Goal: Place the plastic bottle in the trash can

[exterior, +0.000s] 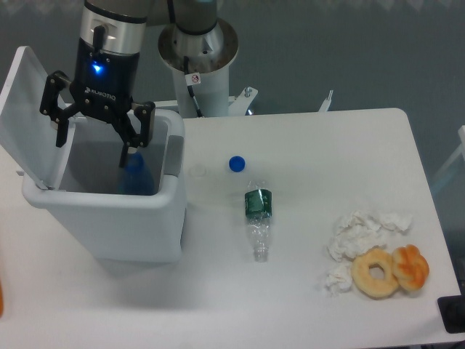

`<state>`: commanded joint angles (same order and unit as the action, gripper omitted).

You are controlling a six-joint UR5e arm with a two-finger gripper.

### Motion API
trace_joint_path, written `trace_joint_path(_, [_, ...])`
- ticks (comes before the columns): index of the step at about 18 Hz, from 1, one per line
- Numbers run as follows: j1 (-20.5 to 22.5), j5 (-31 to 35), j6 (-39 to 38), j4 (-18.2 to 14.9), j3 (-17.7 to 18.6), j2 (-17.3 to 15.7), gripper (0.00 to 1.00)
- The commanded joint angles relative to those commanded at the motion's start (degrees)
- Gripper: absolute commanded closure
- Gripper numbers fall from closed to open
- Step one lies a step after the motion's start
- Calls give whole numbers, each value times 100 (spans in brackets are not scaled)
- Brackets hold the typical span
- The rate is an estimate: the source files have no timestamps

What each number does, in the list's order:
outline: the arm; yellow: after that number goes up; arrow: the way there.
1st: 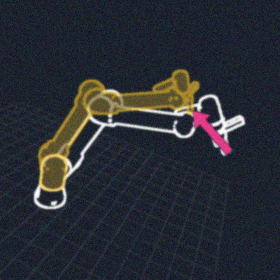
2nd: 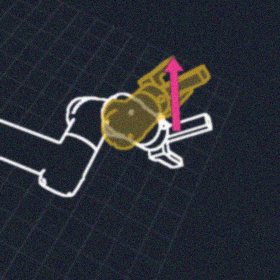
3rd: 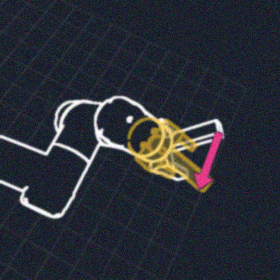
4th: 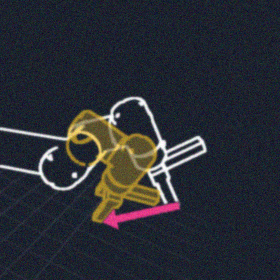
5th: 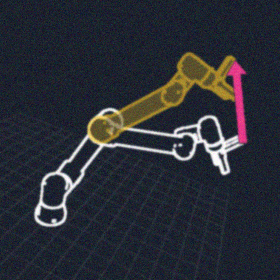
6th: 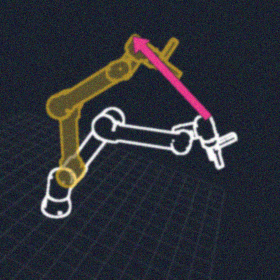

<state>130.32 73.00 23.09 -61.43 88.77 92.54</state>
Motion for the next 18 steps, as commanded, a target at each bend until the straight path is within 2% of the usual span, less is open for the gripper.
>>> trace_joint_path(2, [360, 433, 553, -53, -61, 80, 0])
trace_joint_path(5, [906, 460, 1816, -157, -71, 238, 0])
trace_joint_path(7, [1161, 478, 2959, -648, -27, 247, 0])
trace_joint_path(9, [1180, 652, 3656, -1184, -44, 186, 0])
trace_joint_path(11, [1136, 1187, 3790, -1580, -132, 194, 0])
trace_joint_path(13, [1083, 1628, 3808, -1836, -167, 194, 0])
trace_joint_path(17, [1039, 1708, 3922, -2100, -159, 142, 0])
trace_joint_path(18, [1048, 1761, 3922, -2257, -158, 124, 0])
